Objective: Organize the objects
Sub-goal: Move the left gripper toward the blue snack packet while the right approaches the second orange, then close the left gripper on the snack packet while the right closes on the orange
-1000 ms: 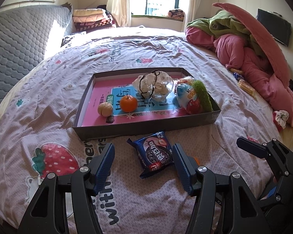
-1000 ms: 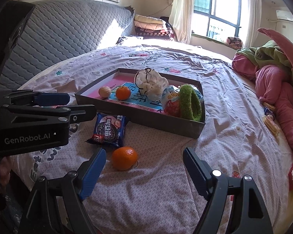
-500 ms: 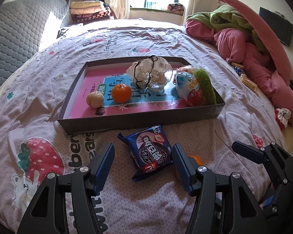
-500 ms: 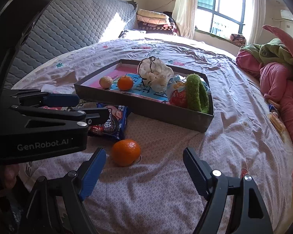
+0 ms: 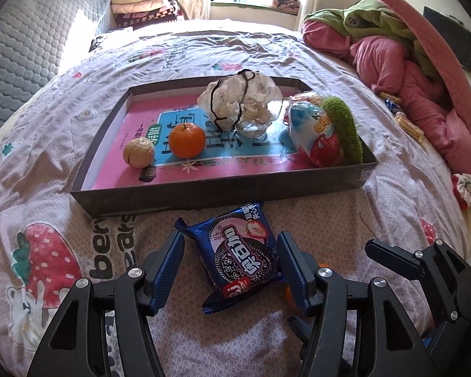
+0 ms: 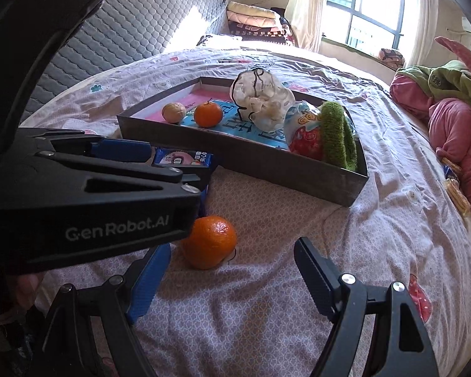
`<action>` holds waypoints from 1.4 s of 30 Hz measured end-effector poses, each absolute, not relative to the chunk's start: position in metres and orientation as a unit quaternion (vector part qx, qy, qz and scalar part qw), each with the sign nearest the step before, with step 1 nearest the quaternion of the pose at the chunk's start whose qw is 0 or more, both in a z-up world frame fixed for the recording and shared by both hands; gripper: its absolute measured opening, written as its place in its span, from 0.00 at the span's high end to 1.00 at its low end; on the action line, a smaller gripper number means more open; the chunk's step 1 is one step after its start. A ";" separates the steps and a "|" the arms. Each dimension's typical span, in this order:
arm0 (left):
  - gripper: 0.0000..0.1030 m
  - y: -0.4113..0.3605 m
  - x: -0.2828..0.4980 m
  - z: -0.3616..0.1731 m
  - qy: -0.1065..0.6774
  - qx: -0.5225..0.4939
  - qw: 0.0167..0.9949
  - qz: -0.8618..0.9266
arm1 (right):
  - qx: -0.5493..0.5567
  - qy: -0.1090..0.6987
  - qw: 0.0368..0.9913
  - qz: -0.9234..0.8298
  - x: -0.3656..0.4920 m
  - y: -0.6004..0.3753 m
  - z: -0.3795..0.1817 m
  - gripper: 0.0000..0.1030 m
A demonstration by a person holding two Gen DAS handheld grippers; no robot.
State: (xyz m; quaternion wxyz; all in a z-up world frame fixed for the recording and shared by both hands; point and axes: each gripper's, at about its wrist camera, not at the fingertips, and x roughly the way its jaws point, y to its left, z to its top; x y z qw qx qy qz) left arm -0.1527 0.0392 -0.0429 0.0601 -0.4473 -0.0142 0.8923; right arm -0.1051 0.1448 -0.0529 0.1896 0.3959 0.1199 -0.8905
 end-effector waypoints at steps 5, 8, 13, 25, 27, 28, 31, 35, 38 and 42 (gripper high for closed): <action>0.39 0.040 -0.158 -0.046 -0.019 -0.453 0.058 0.889 | 0.398 0.130 0.192 -0.888 -0.108 0.141 -0.058 0.23; 0.39 0.041 -0.161 -0.048 -0.024 -0.458 0.056 0.887 | 0.406 0.132 0.192 -0.884 -0.110 0.140 -0.062 0.32; 0.38 0.041 -0.165 -0.051 -0.035 -0.466 0.054 0.882 | 0.413 0.137 0.199 -0.878 -0.111 0.137 -0.067 0.41; 0.44 0.044 -0.172 -0.059 -0.042 -0.471 0.050 0.880 | 0.418 0.120 0.222 -0.872 -0.109 0.138 -0.068 0.62; 0.46 0.046 -0.172 -0.058 -0.039 -0.470 0.049 0.881 | 0.420 0.113 0.223 -0.872 -0.110 0.140 -0.067 0.62; 0.47 0.046 -0.171 -0.058 -0.039 -0.470 0.049 0.881 | 0.421 0.108 0.225 -0.872 -0.110 0.140 -0.067 0.62; 0.48 0.044 -0.170 -0.055 -0.044 -0.467 0.052 0.881 | 0.422 0.098 0.227 -0.872 -0.110 0.143 -0.066 0.63; 0.49 0.040 -0.167 -0.051 -0.051 -0.463 0.056 0.883 | 0.420 0.093 0.226 -0.874 -0.110 0.144 -0.063 0.63; 0.49 0.037 -0.164 -0.046 -0.055 -0.457 0.056 0.886 | 0.416 0.089 0.223 -0.877 -0.110 0.146 -0.061 0.63; 0.49 0.031 -0.160 -0.037 -0.060 -0.448 0.057 0.890 | 0.411 0.081 0.219 -0.881 -0.111 0.149 -0.058 0.63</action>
